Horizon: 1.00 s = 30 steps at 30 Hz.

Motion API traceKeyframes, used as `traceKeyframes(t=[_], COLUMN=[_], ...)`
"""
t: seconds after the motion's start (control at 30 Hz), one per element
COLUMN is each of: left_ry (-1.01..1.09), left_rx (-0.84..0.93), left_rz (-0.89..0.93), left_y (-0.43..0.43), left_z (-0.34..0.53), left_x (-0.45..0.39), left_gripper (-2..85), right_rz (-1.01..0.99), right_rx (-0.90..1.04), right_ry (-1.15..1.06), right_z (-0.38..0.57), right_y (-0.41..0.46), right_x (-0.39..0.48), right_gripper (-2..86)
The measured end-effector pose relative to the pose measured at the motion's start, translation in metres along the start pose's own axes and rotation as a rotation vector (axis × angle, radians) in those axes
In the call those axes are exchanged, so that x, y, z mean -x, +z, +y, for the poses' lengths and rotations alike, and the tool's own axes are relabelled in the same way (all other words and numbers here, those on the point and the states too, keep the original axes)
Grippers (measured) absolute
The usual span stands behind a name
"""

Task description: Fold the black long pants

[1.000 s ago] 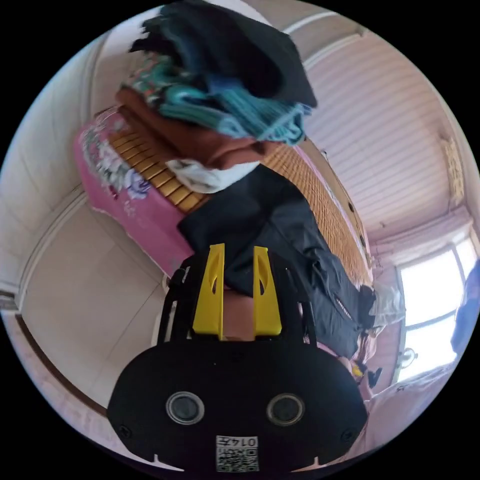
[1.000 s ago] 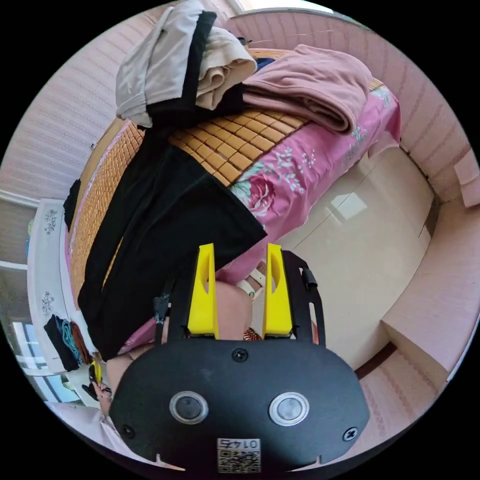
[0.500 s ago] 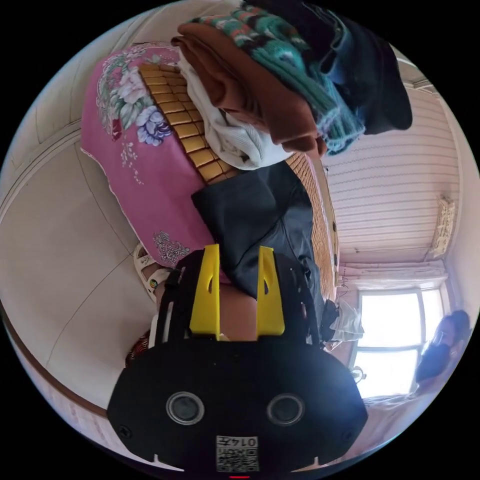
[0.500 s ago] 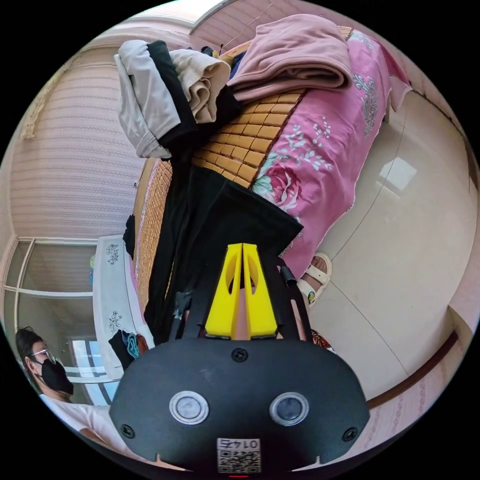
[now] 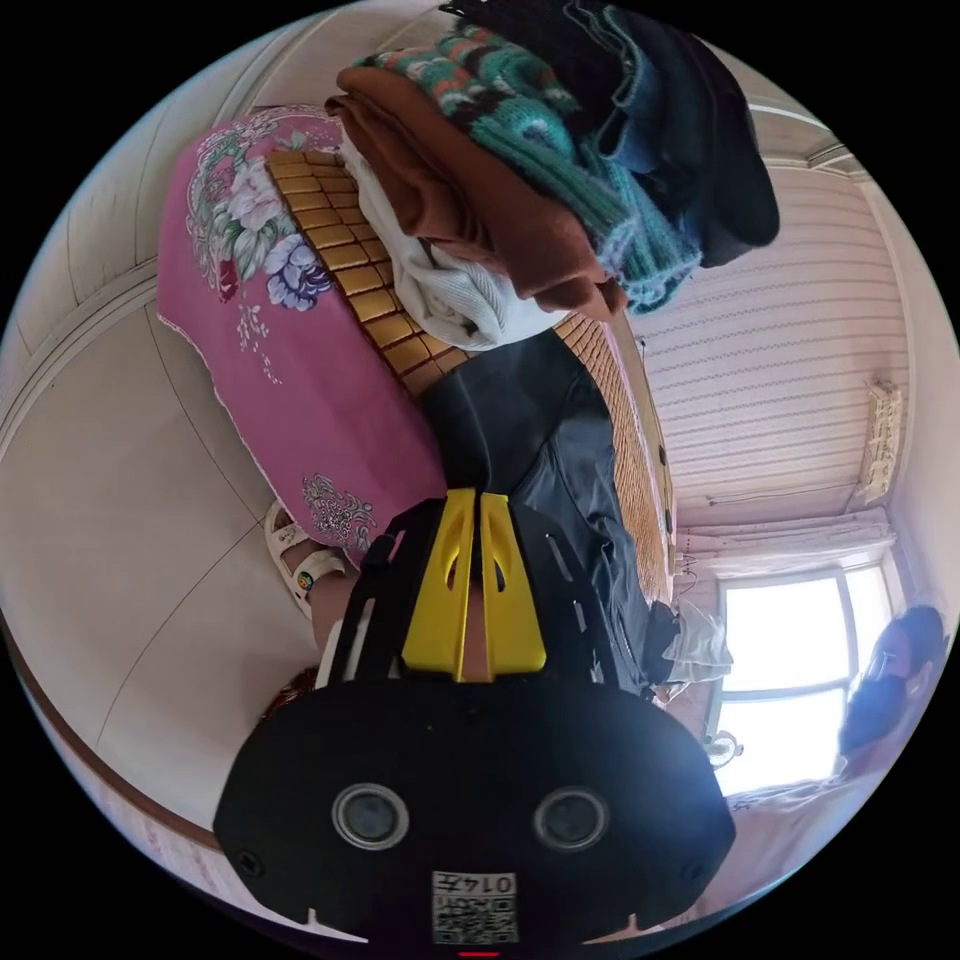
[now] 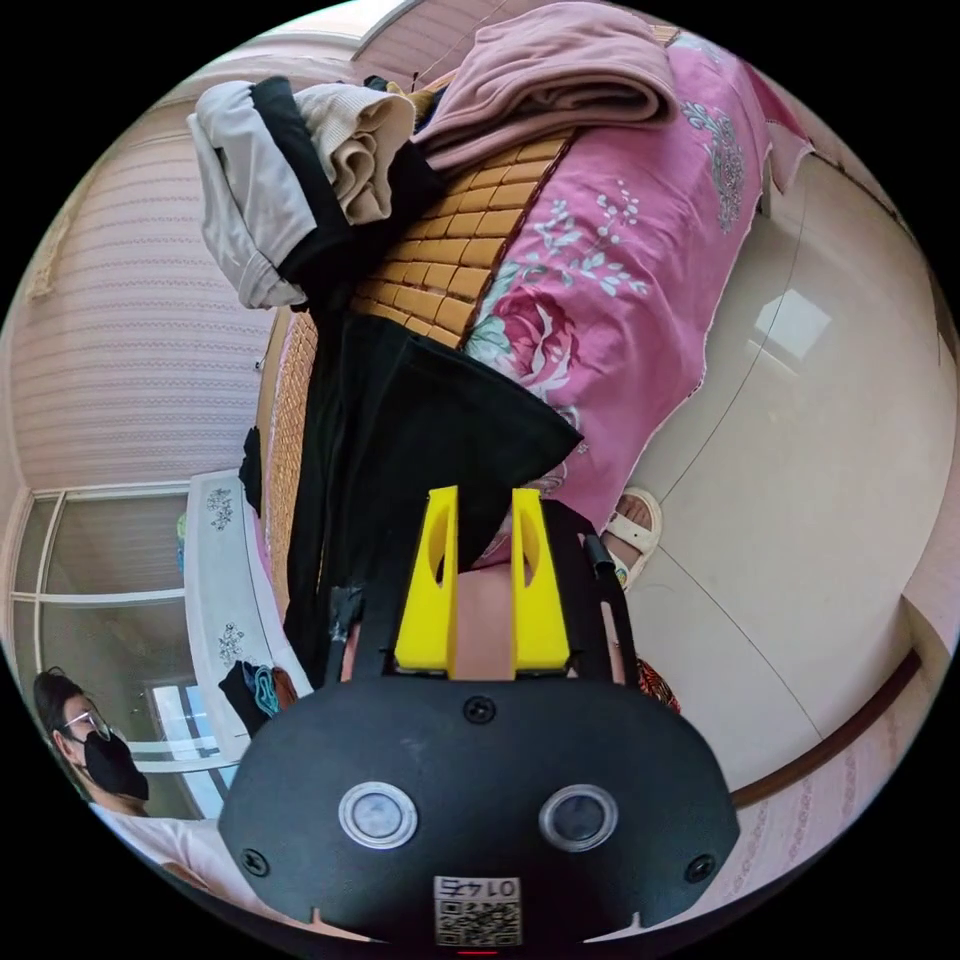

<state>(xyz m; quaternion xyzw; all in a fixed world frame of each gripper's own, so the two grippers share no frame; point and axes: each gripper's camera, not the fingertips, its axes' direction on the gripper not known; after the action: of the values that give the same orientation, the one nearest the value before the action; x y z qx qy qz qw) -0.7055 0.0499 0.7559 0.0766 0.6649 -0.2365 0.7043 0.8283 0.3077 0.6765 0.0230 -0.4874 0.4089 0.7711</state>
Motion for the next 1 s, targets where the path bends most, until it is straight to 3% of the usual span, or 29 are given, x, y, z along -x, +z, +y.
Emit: traceKeyframes(t=[0.13, 0.27, 0.47, 0.6, 0.7, 1.0], left_ry=[0.035, -0.028, -0.118, -0.103, -0.054, 0.235], left_rx=[-0.007, -0.037, -0.064, 0.044, 0.105, 0.014], left_rz=[-0.041, 0.029, 0.056, 0.101, 0.031, 0.070], left_y=[-0.005, -0.012, -0.013, 0.014, 0.027, -0.026], left_z=[0.003, 0.011, 0.027, 0.024, 0.024, 0.060], left_x=[-0.006, 0.004, 0.015, 0.005, -0.013, -0.099], left_gripper=[0.4, 10.6, 15.2, 11.5, 0.5, -1.0], right_rz=[-0.004, -0.012, -0.006, 0.024, 0.057, 0.332], right_rx=[0.002, -0.019, -0.032, -0.030, -0.046, -0.166], right_ry=[-0.053, -0.081, -0.130, -0.182, -0.231, -0.701], right_z=[0.007, 0.019, 0.036, 0.043, 0.050, 0.066], right_y=[-0.009, -0.023, -0.035, -0.034, -0.035, -0.043], right_x=[0.011, 0.021, 0.048, 0.073, 0.098, 0.245], right_gripper=[1.9, 1.0, 0.7, 0.6, 0.6, 0.7])
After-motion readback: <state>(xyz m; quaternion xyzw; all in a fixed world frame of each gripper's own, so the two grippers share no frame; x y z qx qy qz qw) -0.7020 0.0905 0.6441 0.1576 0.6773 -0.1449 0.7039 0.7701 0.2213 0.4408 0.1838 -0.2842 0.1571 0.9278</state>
